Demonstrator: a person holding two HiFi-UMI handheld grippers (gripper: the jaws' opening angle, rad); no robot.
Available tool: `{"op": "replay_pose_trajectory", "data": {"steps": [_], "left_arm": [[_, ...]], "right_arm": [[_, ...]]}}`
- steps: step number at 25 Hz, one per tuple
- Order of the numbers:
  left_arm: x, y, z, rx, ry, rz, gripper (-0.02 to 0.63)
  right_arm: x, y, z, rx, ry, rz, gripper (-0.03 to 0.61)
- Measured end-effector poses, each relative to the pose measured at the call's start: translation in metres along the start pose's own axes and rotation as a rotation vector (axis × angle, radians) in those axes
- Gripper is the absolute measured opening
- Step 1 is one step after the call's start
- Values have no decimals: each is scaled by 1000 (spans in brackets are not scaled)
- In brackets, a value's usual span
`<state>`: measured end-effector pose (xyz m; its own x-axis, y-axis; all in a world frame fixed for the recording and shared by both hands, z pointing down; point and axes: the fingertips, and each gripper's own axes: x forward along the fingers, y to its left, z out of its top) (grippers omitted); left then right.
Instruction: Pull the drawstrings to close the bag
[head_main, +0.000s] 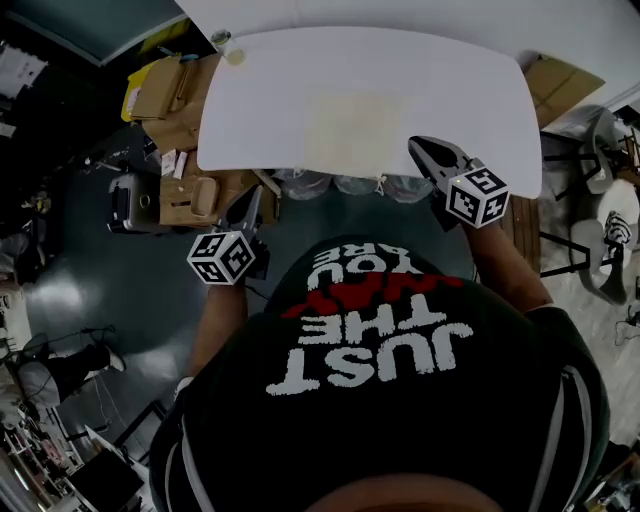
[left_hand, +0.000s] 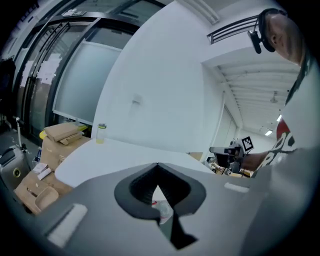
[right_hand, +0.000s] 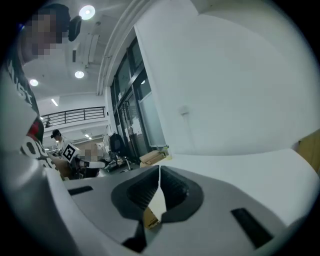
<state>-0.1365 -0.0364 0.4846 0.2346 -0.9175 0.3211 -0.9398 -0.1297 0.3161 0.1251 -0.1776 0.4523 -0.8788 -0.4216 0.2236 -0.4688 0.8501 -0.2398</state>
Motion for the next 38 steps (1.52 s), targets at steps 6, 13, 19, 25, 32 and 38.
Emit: {"op": "replay_pose_trajectory", "data": {"steps": [6,13,19,25,32,38], "left_arm": [[68,-16,11,46,75,-34,0],[122,27,14,66,138,-152,0],[143,85,11,121,193,-283,0],[159,101,-17,115,277,-362,0],[163,95,-64,94,284,-249,-2],[152,119,-132,85,333,-209,7]], "right_arm": [[12,-51,-3,42,-4,-2,8],[40,-72,-18,80,10,-126,8],[73,-58,-32,111,36,-272,8],[84,-66,-41,150,93,-344,8],[70,-73,-76,147,145,-251,8],[72,-78,-117,176,165,-220,8]]}}
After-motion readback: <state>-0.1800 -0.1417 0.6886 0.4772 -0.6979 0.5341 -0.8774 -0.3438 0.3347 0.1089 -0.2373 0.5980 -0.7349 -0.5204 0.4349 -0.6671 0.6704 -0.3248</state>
